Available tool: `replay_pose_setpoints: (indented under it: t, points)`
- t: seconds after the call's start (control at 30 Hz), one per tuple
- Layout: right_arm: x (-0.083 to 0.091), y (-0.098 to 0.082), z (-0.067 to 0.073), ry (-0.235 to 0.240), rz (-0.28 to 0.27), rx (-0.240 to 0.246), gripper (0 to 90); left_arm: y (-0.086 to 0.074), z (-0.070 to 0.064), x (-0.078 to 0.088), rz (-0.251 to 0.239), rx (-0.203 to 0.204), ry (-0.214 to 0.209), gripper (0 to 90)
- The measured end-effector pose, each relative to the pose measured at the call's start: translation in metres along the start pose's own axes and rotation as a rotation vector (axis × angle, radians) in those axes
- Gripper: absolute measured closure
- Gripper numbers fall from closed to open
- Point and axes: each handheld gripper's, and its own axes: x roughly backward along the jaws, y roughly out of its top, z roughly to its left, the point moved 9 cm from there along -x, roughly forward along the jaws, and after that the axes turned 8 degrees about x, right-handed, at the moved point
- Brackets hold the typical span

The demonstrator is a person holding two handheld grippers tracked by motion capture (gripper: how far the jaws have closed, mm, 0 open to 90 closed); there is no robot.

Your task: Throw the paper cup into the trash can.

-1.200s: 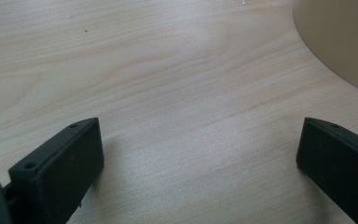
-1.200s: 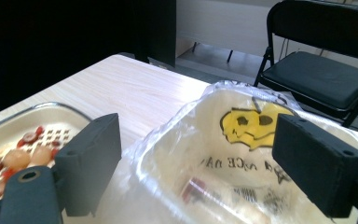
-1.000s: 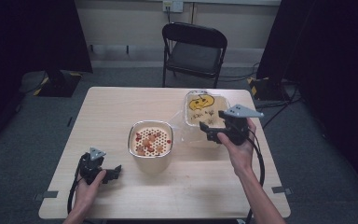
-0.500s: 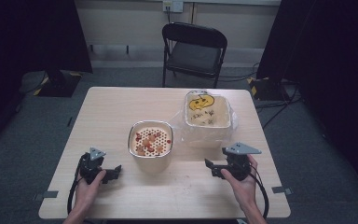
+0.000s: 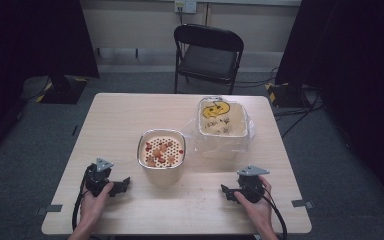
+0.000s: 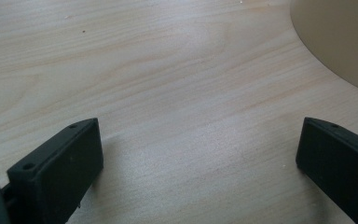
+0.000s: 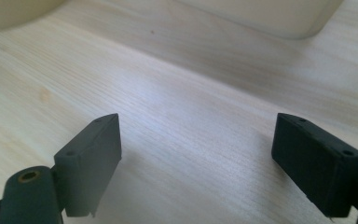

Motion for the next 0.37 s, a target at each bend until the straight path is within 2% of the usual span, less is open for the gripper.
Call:
replay_pose_setpoints:
  t: [0.1,0.37]
  points:
    - [-0.0033,0.0007,0.0009,-0.039,0.0,0.021,12.5,0.0,0.0001,0.0001,0.0,-0.001,0.0,0.0]
    - [-0.0042,0.0006,0.0017,-0.043,-0.011,0.011,11.8,-0.0001,0.0,0.0,0.0,0.001,0.001,0.0]
